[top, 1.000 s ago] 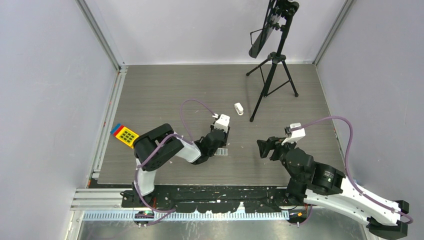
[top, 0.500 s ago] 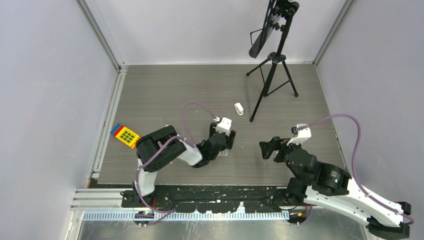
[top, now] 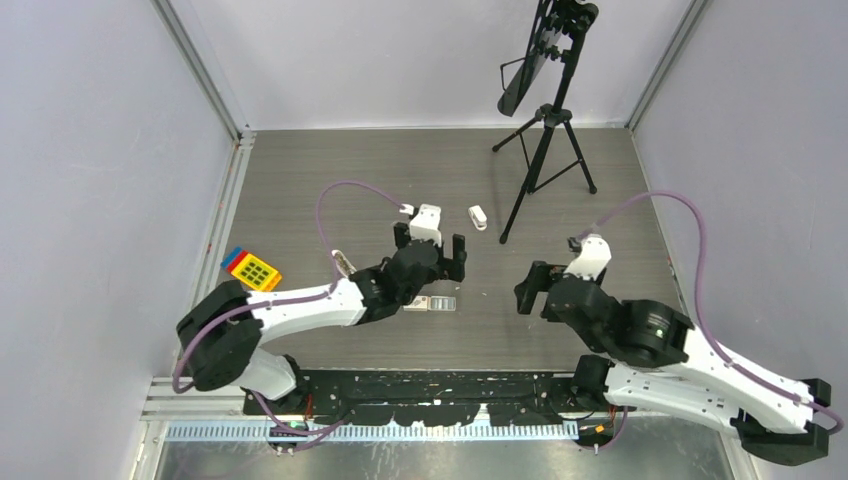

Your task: Load the staples into the stapler

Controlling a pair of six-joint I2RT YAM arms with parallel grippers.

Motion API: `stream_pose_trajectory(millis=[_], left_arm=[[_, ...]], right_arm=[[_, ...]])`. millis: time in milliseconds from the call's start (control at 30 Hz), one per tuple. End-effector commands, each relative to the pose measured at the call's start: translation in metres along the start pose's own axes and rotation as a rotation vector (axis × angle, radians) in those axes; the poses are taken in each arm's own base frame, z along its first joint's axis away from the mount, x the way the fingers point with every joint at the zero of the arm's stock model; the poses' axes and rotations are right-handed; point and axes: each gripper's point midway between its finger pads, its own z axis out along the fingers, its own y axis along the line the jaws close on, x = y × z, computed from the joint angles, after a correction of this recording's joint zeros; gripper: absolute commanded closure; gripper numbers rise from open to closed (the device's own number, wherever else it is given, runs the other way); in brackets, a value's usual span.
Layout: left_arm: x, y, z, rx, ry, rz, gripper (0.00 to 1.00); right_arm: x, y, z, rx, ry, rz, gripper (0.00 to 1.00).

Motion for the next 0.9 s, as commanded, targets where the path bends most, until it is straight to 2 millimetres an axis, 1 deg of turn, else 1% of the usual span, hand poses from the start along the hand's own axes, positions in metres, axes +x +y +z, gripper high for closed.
stream_pose_trajectory(millis=[0,33,67,100,133,200,333,367,400,467,533,600,700,867], left_arm=[[-0.009,0.007,-0.025,-0.029,0.108,0.053,0.00],[-0.014,0.009,-0.029,-0.032,0.119,0.059,0.00],[-0.016,0.014,-0.033,-0.039,0.143,0.066,0.00],[-0.019,0.020,-0.037,-0.044,0.155,0.061,0.00],[-0.027,0.030,-0.040,-0.060,0.152,0.044,0.00],[-0.037,0.050,-0.047,-0.087,0.151,0.009,0.00],[-0.060,0.090,-0.066,-0.131,0.127,-0.085,0.00],[-0.067,0.102,-0.076,-0.146,0.124,-0.099,0.00],[-0.075,0.109,-0.083,-0.160,0.118,-0.099,0.00],[-0.087,0.127,-0.097,-0.200,0.116,-0.084,0.00],[-0.099,0.141,-0.107,-0.229,0.115,-0.085,0.00],[-0.105,0.151,-0.111,-0.233,0.127,-0.100,0.00],[-0.108,0.166,-0.108,-0.242,0.142,-0.130,0.00],[-0.109,0.187,-0.095,-0.253,0.153,-0.204,0.00]], right_arm=[[-0.008,0.031,0.003,-0.027,0.046,-0.023,0.06],[-0.010,0.046,0.004,-0.075,0.054,-0.038,0.06],[-0.013,0.064,0.006,-0.137,0.052,-0.058,0.06],[-0.014,0.075,0.007,-0.181,0.053,-0.092,0.05],[-0.014,0.085,0.011,-0.215,0.045,-0.110,0.06],[-0.009,0.101,0.020,-0.294,0.024,-0.162,0.05],[-0.019,0.126,0.032,-0.380,-0.078,-0.204,0.05],[-0.023,0.131,0.035,-0.391,-0.093,-0.230,0.05],[-0.028,0.134,0.038,-0.389,-0.100,-0.255,0.05],[-0.026,0.136,0.051,-0.369,-0.076,-0.321,0.05],[-0.020,0.139,0.068,-0.360,-0.023,-0.352,0.07],[-0.012,0.142,0.088,-0.352,0.056,-0.342,0.10],[-0.004,0.140,0.112,-0.322,0.132,-0.336,0.14],[0.009,0.137,0.137,-0.299,0.246,-0.442,0.16]])
